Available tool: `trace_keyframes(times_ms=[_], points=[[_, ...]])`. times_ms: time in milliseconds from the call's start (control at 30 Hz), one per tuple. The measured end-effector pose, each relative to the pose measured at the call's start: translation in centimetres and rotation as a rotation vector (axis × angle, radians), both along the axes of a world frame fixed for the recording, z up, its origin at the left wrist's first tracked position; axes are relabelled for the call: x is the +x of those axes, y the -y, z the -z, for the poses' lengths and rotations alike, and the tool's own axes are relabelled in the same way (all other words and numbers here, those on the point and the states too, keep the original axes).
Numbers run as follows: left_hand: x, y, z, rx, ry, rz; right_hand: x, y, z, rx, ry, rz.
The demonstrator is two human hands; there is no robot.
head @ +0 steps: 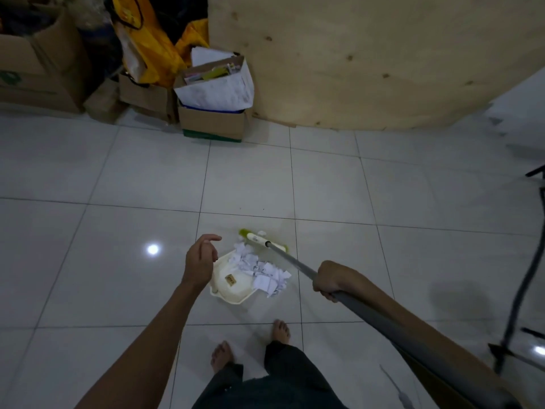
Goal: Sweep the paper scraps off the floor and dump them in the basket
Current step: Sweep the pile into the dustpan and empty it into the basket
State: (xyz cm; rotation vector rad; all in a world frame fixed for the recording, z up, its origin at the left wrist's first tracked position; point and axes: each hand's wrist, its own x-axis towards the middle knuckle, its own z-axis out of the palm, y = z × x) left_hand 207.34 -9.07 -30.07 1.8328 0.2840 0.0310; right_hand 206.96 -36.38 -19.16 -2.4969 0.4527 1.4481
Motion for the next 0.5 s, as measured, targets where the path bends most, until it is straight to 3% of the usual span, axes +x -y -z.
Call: trace_keyframes(times_ms=[233, 500], points=[[-0.2, -1.0, 0.0, 0.034, 0.016, 0.056, 3.3, -2.6, 2.3, -0.062, 0.09, -0.08], [-0.4, -0.7, 0.1, 0.005, -0.022, 0.05, 2.3, -2.4, 6.1, -0.014, 0.002, -0.157]])
